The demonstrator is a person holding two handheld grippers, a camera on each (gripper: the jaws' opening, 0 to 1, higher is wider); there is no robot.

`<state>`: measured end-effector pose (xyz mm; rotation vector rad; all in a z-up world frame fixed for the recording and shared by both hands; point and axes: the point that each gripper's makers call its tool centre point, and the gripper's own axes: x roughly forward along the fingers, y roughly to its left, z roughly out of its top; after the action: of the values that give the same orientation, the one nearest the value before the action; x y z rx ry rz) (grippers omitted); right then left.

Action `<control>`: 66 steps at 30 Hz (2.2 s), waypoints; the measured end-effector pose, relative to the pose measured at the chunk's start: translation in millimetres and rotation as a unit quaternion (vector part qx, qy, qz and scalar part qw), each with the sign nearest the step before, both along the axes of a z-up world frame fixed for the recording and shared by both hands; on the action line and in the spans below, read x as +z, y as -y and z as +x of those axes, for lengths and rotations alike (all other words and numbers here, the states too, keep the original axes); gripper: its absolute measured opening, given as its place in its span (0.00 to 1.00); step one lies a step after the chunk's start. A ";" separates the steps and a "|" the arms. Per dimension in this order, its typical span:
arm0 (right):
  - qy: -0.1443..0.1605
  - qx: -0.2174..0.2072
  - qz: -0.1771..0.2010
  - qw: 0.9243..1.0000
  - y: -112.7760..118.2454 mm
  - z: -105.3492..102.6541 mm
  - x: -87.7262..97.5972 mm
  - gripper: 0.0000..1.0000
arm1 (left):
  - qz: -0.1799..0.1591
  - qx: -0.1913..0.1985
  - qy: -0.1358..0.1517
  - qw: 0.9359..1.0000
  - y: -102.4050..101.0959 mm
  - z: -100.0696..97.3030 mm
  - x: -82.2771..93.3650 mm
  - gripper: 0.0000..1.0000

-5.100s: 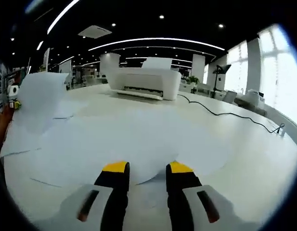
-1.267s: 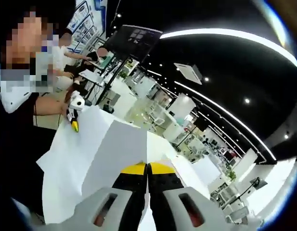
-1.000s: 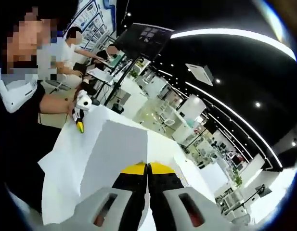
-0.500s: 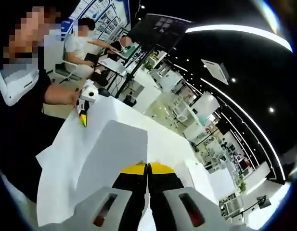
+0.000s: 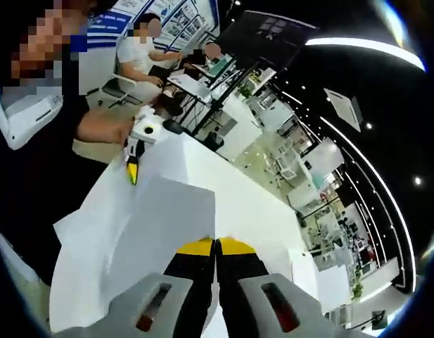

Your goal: Organize the stack of printing papers by aligning and flattening the scattered papers on the table

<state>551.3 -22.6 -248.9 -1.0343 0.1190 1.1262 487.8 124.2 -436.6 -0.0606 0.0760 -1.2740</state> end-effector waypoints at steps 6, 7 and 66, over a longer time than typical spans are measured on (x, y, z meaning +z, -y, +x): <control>0.009 0.012 -0.045 0.999 -20.4 6.3 -10.2 0.00 | 0.001 -0.001 0.000 1.000 -0.2 -0.2 -0.4 0.07; 0.008 0.016 -0.050 0.999 -24.9 5.8 -11.9 0.00 | 0.001 -0.001 0.000 1.000 -0.2 -0.2 -0.4 0.07; -0.082 0.165 -0.183 0.966 -115.0 -36.7 -95.2 0.00 | -0.011 -0.041 -0.013 0.999 8.8 -13.1 2.8 0.28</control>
<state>514.6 92.4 -344.1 -1.3188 0.3041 1.5328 474.7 115.4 -433.8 -0.0935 0.0877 -1.3555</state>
